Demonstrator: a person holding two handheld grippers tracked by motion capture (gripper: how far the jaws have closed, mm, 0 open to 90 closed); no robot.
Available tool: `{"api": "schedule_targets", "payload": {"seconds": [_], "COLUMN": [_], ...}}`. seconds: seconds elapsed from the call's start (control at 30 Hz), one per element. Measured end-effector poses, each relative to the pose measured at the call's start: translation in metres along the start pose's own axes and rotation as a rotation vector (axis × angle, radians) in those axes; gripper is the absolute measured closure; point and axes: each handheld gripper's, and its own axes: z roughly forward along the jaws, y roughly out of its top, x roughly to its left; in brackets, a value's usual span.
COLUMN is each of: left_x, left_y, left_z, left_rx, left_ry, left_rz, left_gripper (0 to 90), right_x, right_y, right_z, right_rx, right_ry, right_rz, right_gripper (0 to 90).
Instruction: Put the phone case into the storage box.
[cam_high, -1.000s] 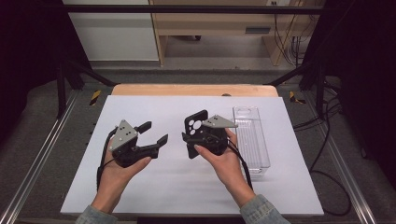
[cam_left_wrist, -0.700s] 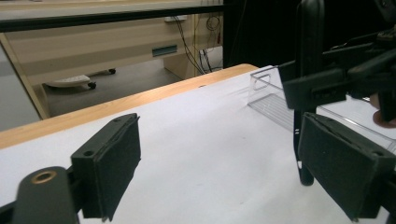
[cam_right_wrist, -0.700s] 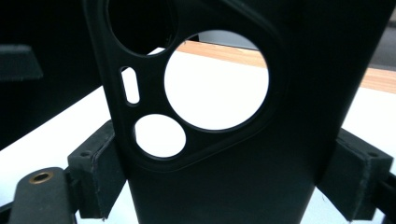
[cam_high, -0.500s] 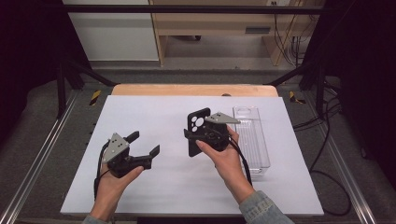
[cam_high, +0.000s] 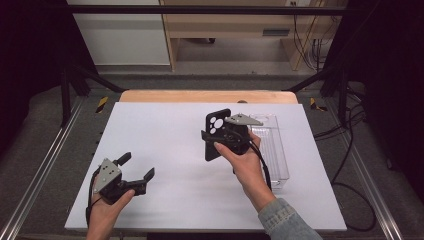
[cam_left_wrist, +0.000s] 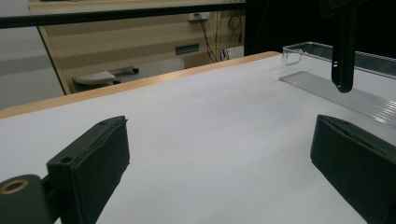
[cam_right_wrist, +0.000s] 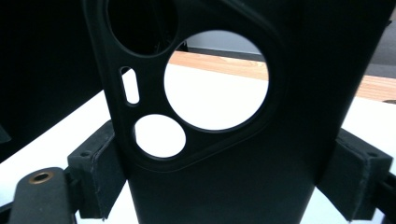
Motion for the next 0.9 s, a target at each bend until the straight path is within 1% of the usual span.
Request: {"api": "schedule_targets", "payload": {"seconds": [0.07, 0.13, 0.2, 0.27, 0.43, 0.5, 0.6, 0.7, 0.77, 0.83, 0.9], "left_x": [0.004, 0.006, 0.009, 0.011, 0.015, 0.017, 0.019, 0.021, 0.022, 0.023, 0.025], "left_y": [-0.005, -0.008, -0.009, -0.01, -0.017, -0.02, -0.022, -0.023, -0.023, -0.023, -0.023], "left_z": [-0.001, -0.002, -0.005, -0.007, -0.008, -0.009, -0.01, -0.012, -0.013, -0.015, -0.018], "left_rx": [0.003, 0.0, -0.017, -0.025, -0.018, -0.018, -0.021, -0.026, -0.027, -0.028, -0.027], "left_ry": [0.005, 0.0, 0.001, -0.005, 0.003, -0.002, 0.003, 0.006, 0.008, 0.015, 0.027], "left_rz": [0.005, 0.015, 0.023, 0.039, 0.022, 0.017, 0.007, 0.008, 0.008, 0.001, 0.004], "left_gripper": [3.4, 2.6, 2.5, 1.9, 1.7, 1.6, 1.6, 1.5, 1.5, 1.6, 1.5], "right_x": [-0.001, -0.001, -0.002, -0.003, -0.007, -0.009, -0.01, -0.011, -0.01, -0.01, -0.011], "right_y": [0.0, 0.0, 0.001, 0.001, 0.001, 0.002, 0.002, 0.002, 0.002, 0.003, 0.004], "right_z": [0.0, 0.0, 0.001, 0.001, 0.002, 0.002, 0.002, 0.001, 0.001, -0.001, -0.003], "right_rx": [-0.003, -0.009, -0.012, -0.015, -0.014, -0.014, -0.014, -0.017, -0.027, -0.032, -0.043], "right_ry": [-0.003, -0.002, 0.002, 0.004, -0.007, -0.007, -0.011, -0.012, -0.017, -0.023, -0.034], "right_rz": [0.002, -0.002, 0.0, 0.0, 0.02, 0.025, 0.022, 0.023, 0.013, 0.009, 0.005], "right_gripper": [14.2, 14.1, 14.1, 14.1, 14.1, 14.1, 14.1, 14.0, 14.1, 14.1, 14.0]}}
